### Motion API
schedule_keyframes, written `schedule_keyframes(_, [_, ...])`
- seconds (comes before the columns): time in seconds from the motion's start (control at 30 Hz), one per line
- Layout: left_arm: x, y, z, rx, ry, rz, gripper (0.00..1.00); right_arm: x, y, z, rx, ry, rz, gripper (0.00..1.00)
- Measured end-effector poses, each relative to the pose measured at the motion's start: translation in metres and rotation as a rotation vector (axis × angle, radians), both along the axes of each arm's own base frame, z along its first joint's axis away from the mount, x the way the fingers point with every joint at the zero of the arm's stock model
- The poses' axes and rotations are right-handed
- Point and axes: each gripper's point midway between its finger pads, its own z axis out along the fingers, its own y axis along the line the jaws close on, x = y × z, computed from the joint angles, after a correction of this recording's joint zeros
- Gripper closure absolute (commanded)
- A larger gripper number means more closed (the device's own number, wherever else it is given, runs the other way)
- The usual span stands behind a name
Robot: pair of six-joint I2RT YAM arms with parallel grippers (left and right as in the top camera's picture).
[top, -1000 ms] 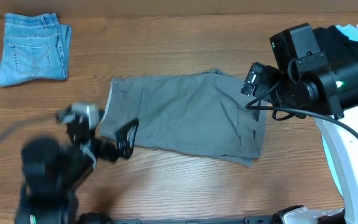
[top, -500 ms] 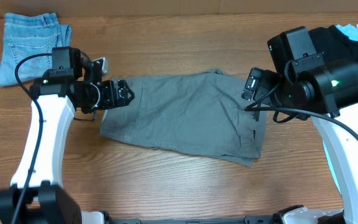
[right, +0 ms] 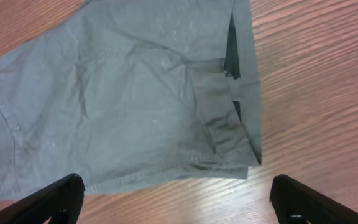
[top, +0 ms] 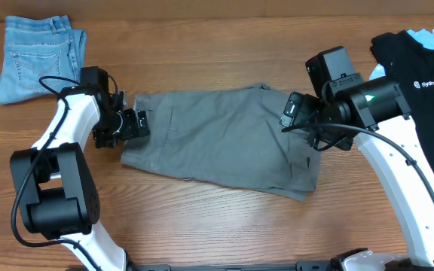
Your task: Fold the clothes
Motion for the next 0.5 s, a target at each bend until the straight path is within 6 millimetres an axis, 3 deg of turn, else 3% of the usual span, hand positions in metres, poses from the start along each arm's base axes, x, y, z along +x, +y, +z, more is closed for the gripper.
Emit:
schedule_keyframes(0.23, [0.015, 0.006, -0.004, 0.032, -0.051, -0.012, 0.00, 0.000, 0.000, -0.022, -0.005, 0.022, -0.005, 0.00])
schedule_keyframes(0.5, [0.021, -0.006, -0.006, -0.033, -0.083, -0.059, 0.04, 0.011, 0.003, -0.020, 0.008, -0.024, -0.006, 0.00])
